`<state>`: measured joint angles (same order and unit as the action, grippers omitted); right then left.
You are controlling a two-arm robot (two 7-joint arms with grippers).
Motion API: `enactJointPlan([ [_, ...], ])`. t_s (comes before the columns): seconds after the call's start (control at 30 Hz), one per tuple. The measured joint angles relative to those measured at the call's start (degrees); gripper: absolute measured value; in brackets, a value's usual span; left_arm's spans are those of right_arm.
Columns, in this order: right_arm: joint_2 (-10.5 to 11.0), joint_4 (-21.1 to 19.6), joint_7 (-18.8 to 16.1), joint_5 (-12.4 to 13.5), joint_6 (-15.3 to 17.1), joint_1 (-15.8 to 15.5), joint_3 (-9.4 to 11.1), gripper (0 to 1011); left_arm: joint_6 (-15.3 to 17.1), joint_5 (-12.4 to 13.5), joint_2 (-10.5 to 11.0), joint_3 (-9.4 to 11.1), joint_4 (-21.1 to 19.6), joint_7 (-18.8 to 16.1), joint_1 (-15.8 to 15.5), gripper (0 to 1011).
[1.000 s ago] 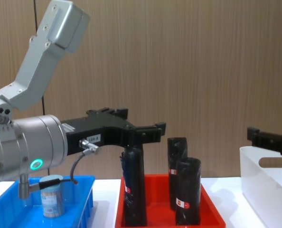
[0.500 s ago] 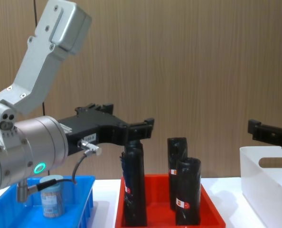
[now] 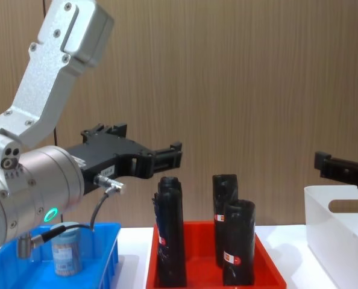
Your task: Pick the cotton swabs from the blue box and place them into the white box.
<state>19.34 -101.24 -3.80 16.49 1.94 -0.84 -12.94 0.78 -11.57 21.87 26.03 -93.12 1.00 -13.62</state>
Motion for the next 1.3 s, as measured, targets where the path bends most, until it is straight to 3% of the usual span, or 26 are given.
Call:
enactJointPlan([
  [0.73, 0.0, 0.1, -0.8, 0.5, 0.7, 0.2, 0.2, 1002, 0.0, 0.1, 0.0, 0.0, -0.1, -0.4, 0.0, 1004],
  [1.3, -0.1, 3.3, -9.9, 3.4, 8.1, 4.1, 0.5, 1001, 0.0, 0.1, 0.0, 0.0, 0.0, -0.4, 0.0, 1004],
])
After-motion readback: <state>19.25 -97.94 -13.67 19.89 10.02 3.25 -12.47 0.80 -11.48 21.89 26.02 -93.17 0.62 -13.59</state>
